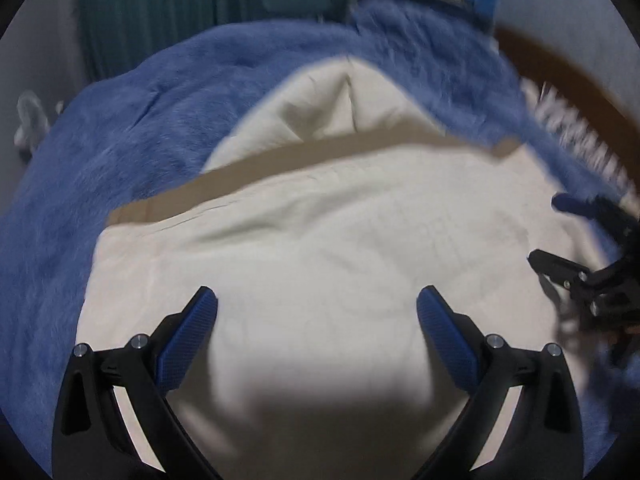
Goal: Fold large clothes
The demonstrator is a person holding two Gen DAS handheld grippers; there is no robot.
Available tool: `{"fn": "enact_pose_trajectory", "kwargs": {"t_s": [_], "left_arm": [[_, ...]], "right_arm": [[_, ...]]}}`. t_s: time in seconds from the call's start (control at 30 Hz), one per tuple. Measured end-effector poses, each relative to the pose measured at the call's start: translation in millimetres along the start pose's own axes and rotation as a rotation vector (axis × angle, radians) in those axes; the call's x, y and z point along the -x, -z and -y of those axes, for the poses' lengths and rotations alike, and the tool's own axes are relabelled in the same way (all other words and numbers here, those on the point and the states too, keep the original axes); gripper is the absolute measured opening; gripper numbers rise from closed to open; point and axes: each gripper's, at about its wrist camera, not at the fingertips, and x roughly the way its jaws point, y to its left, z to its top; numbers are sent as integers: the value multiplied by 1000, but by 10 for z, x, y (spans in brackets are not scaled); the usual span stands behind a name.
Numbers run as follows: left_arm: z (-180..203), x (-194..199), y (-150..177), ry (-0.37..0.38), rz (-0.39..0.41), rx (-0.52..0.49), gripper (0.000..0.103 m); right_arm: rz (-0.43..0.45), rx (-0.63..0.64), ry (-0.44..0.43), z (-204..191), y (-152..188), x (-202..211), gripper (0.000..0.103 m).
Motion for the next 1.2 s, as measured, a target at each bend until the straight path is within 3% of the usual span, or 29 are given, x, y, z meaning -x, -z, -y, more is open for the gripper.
{"fn": "enact_pose_trajectory", "kwargs": {"t_s": [0.13,0.2,0.37,0.53,0.7,0.8,0.93,1.0,1.03,1.1,1.2], "left_arm": [[-64,-395,-156,-47,-68,24,97],[-102,-566,-264,-80,-105,-9,97],[-150,-839,-343,-77,-193,3,98],[-97,-804,-268,-81,-133,1,97],[-200,-382,-192,-54,-33,-24,97],[-506,-172,-123,-69,-16,26,97],[-1020,-254,35,-121,-93,112,97],[-1272,-207,118,-196,-86,151,97],[-1374,-185,149,-197,-85,172,97],[-1624,-148,241,-128,-94,254,97],[-1916,-103,432,-81,-105,312,97]], "right_arm": [[-46,-99,14,206,-95,-316,96],[-74,-141,18,278,-160,-447,96],[-152,-160,38,278,-297,-766,98],[-118,-145,72,207,-249,-777,98],[-43,-186,31,361,-298,-416,96],[-25,-190,78,529,-245,-304,96],[-86,-227,86,736,-92,-403,96],[-84,-229,79,798,-79,-349,96],[-78,-236,58,859,-72,-297,96],[-60,-237,55,1004,-26,-195,95],[-40,-272,95,1327,99,-60,94]]}}
